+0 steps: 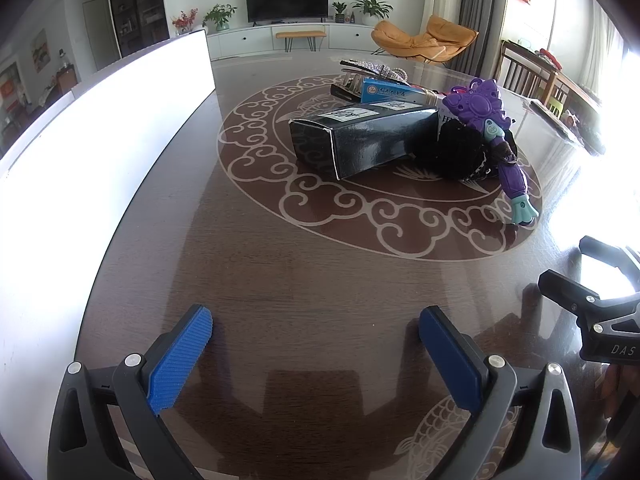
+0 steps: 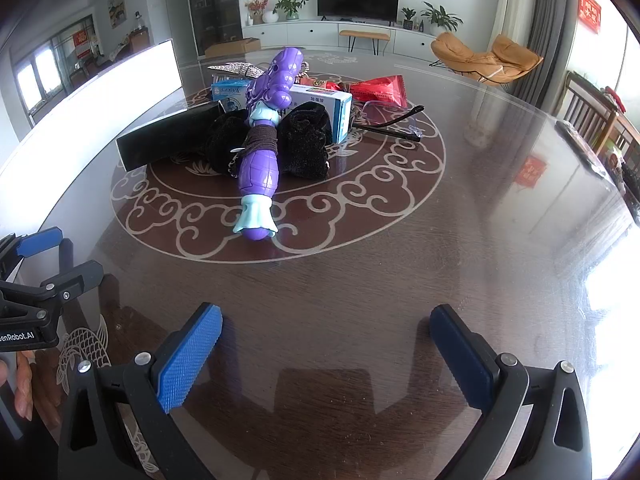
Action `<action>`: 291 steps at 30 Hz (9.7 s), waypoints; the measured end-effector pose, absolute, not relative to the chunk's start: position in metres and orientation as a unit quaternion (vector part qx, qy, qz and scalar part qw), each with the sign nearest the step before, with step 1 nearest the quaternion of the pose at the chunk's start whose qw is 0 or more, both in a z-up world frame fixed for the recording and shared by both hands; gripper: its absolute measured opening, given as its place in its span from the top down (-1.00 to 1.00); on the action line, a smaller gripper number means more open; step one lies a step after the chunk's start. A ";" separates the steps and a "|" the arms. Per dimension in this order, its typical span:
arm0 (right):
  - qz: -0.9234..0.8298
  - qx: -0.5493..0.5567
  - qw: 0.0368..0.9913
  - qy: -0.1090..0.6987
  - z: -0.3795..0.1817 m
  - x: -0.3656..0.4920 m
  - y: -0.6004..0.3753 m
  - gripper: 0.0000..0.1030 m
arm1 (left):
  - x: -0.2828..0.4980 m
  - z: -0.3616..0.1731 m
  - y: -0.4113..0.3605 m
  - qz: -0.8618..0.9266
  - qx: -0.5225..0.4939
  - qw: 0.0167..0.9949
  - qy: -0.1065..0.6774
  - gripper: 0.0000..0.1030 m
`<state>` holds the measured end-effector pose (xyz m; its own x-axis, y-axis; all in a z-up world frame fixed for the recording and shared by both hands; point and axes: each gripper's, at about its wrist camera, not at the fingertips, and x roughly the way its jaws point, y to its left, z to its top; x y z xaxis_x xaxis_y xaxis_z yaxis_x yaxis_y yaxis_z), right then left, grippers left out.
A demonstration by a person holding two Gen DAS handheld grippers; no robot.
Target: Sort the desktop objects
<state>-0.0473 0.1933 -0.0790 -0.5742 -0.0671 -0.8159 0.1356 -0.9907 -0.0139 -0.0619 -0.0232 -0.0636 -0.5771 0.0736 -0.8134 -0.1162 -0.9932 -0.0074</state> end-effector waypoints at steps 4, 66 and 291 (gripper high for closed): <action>-0.886 0.458 0.057 0.037 -0.079 -0.047 0.193 -1.00 | -0.062 -0.064 -0.023 0.888 -0.457 0.053 0.023 -1.00; -0.887 0.458 0.056 0.037 -0.080 -0.045 0.194 -1.00 | -0.061 -0.064 -0.023 0.888 -0.456 0.052 0.024 -1.00; -0.728 0.449 0.501 0.135 0.010 -0.063 -0.232 0.57 | -0.037 0.017 -0.380 0.868 -0.448 -0.170 -0.131 -0.14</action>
